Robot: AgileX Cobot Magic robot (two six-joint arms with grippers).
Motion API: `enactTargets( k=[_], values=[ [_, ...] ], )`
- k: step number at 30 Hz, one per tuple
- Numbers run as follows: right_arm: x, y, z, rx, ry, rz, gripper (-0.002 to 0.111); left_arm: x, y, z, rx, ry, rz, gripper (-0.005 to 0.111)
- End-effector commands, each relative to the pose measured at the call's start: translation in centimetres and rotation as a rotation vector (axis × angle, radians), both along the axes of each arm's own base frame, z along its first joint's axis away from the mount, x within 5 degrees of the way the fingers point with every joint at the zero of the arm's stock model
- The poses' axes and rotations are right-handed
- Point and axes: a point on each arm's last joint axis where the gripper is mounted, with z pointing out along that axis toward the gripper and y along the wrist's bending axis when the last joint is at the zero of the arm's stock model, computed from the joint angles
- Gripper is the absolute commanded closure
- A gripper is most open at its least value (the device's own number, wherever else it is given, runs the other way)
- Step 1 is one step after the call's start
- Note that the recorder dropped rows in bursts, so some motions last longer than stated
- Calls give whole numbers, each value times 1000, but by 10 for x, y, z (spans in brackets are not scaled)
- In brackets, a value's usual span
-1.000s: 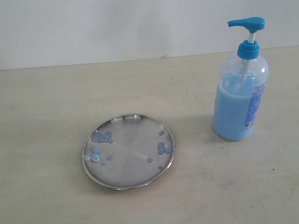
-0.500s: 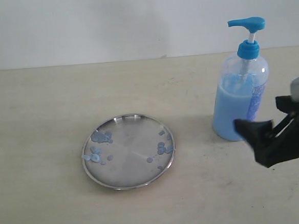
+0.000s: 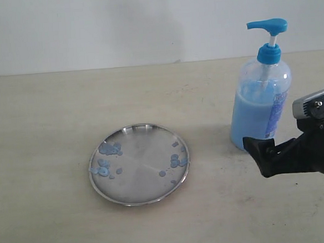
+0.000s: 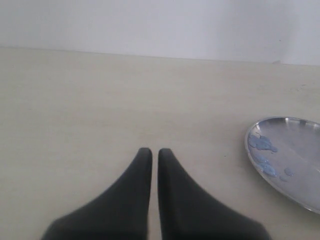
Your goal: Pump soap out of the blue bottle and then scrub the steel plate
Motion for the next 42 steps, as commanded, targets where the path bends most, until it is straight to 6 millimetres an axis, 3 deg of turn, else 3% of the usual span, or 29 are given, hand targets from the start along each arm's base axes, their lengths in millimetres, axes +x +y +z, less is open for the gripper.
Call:
enactTargets(
  k=[1,10,17,25,33,40,42],
  values=[
    [4,-4,5,-3,-68,-48,4,0,0,1,2,-12,-5,102],
    [9,-4,12,-4,-136,-51,4,0,0,1,2,-12,-5,102],
    [30,-2,9,-11,-112,-56,4,0,0,1,2,-12,-5,102],
    [62,1,-3,-78,-112,-28,4,0,0,2,2,-17,-5,102],
    [103,6,-33,-155,-146,8,4,0,0,2,2,-17,-5,102],
    [119,8,-46,-145,-191,5,5,0,0,2,2,-17,-5,102],
    [122,8,-46,-150,-198,7,11,0,0,2,2,-17,-5,102]
  ],
)
